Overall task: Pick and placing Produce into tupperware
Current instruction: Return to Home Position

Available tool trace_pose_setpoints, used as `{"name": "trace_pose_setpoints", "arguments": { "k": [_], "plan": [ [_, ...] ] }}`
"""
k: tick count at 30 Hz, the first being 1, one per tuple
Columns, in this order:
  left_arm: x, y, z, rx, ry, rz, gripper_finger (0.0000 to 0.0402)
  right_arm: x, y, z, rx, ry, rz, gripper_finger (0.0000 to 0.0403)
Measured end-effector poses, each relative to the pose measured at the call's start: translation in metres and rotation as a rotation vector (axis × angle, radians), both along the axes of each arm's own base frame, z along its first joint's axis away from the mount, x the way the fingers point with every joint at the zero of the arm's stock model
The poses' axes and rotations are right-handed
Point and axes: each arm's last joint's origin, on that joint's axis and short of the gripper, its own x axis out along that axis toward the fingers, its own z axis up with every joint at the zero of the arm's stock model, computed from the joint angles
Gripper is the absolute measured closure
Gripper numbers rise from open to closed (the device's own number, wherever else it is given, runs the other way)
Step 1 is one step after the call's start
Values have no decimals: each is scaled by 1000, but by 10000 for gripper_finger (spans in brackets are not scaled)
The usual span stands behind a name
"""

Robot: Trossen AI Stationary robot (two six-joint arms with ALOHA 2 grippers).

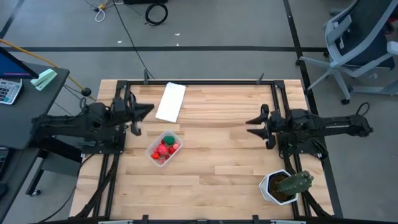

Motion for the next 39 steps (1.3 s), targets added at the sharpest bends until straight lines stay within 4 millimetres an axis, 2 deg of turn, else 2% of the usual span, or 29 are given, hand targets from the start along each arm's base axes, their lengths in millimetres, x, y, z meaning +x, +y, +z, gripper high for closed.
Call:
{"name": "trace_pose_setpoints", "arguments": {
  "k": [3,5,9,12,16,20,35,39],
  "plan": [
    [-9,-2,-8,-41,77,-107,372,1,2,-14,19,48,57,227],
    [-13,-2,-14,-55,96,-119,369,2,1,-26,27,51,27,227],
    [-18,-2,-25,-54,-20,-123,365,3,-3,-46,10,-79,-69,227],
    [-17,-2,-47,-50,-80,-125,368,1,-3,-56,12,-139,-66,227],
    [-17,-2,-79,-25,-143,-113,375,1,-3,-66,45,-102,-68,227],
    [-20,1,-88,-4,-208,-67,379,1,-3,-75,118,-7,-72,227],
    [-14,3,-111,-63,14,-22,385,-1,-5,-86,113,107,-153,227],
    [-12,3,-124,-16,160,8,380,-1,-5,-91,110,151,-155,227]
  ]
}}
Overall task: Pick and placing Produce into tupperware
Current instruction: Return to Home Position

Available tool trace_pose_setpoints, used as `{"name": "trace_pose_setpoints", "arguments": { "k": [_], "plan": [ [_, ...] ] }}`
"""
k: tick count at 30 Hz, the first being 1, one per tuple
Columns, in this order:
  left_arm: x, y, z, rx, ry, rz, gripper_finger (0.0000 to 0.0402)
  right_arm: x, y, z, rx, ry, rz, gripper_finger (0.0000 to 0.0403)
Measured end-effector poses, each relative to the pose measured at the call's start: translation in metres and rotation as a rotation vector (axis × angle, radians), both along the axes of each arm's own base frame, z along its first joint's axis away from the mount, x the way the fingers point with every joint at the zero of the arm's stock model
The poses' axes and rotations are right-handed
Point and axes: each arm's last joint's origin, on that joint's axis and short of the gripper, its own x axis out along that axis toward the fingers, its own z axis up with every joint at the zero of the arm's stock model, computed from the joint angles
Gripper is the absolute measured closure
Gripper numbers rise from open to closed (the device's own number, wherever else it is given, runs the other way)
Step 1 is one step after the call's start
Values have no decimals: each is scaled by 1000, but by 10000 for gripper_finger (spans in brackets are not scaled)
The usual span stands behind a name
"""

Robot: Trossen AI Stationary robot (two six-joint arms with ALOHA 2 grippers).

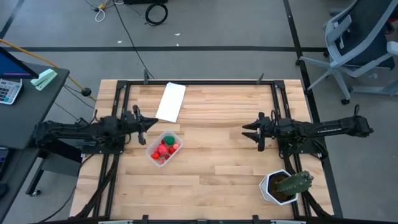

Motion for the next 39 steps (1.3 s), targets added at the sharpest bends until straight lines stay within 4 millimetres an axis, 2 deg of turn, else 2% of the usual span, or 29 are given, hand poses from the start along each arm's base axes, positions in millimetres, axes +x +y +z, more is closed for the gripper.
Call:
{"name": "trace_pose_setpoints", "arguments": {
  "k": [4,23,33,39],
  "plan": [
    [0,1,-5,-23,51,22,374,0,0,-1,10,14,-2,227],
    [0,0,-5,-43,41,17,376,1,0,4,9,4,0,227],
    [-11,-1,7,-39,-102,8,366,-1,0,4,9,-8,0,227],
    [-17,-1,14,-38,-181,7,375,-5,0,12,11,-96,1,227]
  ]
}}
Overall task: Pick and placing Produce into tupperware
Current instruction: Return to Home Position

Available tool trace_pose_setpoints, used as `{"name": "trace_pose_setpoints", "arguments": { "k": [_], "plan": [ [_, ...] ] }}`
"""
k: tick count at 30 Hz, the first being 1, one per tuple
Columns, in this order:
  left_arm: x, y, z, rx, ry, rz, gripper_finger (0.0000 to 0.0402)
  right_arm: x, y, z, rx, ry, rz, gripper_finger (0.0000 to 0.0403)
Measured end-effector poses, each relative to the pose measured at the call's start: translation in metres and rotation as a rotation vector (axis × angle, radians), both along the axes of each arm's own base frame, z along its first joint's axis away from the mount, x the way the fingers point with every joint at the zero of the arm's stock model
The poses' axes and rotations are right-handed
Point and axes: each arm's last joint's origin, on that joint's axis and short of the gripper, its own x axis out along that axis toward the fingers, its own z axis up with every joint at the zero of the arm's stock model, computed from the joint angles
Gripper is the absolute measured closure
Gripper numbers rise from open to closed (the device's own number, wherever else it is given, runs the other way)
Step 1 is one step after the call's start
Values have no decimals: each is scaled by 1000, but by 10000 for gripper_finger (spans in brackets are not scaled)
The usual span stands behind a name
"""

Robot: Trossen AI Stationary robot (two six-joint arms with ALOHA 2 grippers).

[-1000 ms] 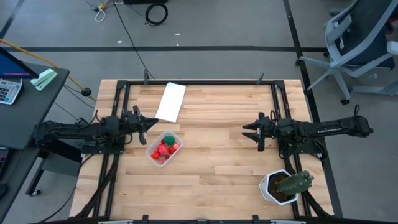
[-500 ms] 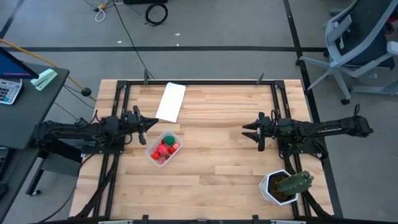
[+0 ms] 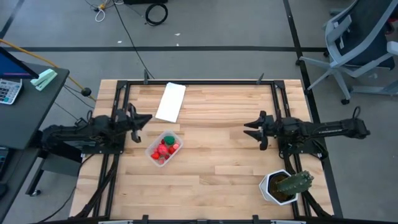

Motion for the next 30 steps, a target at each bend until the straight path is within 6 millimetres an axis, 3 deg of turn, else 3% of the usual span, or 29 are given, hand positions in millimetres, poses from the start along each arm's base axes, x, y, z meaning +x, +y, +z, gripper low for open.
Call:
{"name": "trace_pose_setpoints", "arguments": {
  "k": [7,30],
  "plan": [
    [-5,0,5,2,-65,0,375,-6,0,9,2,-95,0,227],
    [-7,9,5,5,-65,98,371,-6,0,8,2,-88,0,227]
  ]
}}
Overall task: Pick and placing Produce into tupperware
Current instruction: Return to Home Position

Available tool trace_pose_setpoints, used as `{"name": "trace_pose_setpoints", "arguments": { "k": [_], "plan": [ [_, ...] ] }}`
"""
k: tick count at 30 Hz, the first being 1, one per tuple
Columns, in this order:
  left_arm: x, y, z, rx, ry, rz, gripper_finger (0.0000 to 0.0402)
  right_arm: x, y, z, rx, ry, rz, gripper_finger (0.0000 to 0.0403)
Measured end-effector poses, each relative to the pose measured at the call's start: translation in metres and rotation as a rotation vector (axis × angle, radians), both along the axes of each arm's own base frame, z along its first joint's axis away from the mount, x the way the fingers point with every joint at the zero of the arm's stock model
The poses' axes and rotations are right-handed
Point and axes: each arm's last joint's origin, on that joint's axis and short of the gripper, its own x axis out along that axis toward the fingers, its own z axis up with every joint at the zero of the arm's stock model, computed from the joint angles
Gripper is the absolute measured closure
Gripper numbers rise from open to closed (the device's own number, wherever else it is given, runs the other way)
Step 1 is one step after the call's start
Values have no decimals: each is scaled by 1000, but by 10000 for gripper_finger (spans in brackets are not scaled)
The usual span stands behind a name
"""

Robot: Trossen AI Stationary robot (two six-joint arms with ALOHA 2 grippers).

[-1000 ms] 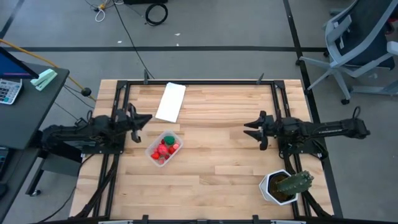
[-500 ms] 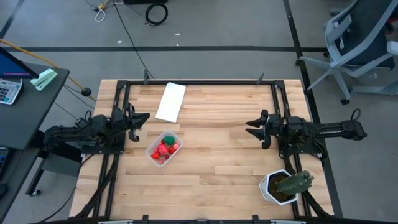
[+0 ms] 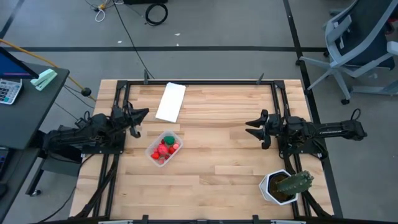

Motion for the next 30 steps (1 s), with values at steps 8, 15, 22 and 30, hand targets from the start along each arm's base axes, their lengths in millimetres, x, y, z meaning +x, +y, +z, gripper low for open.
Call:
{"name": "trace_pose_setpoints", "arguments": {
  "k": [8,15,22,30],
  "plan": [
    [0,1,0,0,1,9,368,0,0,0,0,0,0,227],
    [0,1,0,0,1,10,379,0,0,0,0,0,0,227],
    [0,1,0,0,1,10,376,0,0,0,0,0,0,227],
    [0,1,0,0,1,10,365,0,0,0,0,-1,0,227]
  ]
}}
